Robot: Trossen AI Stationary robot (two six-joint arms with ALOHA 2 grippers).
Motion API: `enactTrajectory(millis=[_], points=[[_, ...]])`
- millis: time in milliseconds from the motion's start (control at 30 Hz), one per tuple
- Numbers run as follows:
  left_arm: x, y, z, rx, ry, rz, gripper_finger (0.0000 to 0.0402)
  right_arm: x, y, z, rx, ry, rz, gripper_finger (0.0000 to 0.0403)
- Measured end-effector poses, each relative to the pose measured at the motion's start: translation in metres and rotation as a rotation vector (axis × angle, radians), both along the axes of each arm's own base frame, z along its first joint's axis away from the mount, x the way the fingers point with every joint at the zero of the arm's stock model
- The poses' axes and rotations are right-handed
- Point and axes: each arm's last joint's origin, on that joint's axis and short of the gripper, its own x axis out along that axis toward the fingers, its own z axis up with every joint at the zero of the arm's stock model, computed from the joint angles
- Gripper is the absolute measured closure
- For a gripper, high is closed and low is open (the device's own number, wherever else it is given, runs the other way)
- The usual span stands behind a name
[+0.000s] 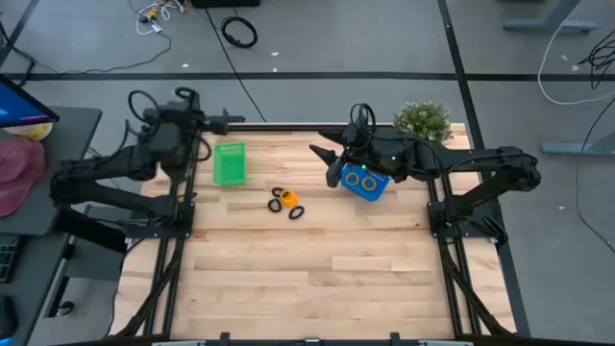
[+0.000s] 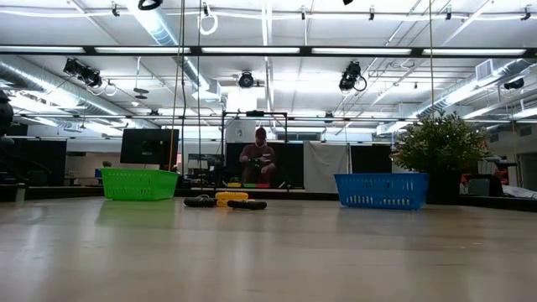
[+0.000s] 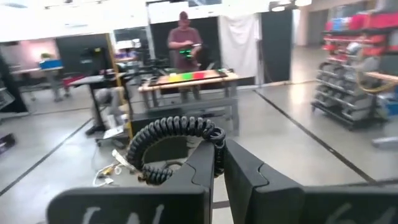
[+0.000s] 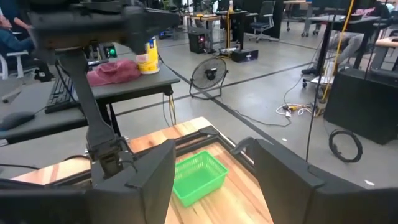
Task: Sort spring keychains
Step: Put the black spring keychain into the green bin
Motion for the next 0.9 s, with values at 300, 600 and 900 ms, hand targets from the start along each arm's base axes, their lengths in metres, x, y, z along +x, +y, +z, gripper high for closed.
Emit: enactTrajectory(millis=[300,600,900], points=[[0.002,0.039,0.004,0.018,-0.083,0.051,0.0379,0.000,0.000,0.000,0.009,-0.002,0.002,0.0186],[-0.006,0.075,0.002,-0.170,-0.064,-0.008,0.0379,0.000,0.000,-0.002,0.032,0.002,0.000,0.0186],[-0.006,0.122,-0.038,-0.647,-0.049,-0.103,0.0379,0.000,0.000,-0.002,0.050,0.000,-0.002,0.0186]])
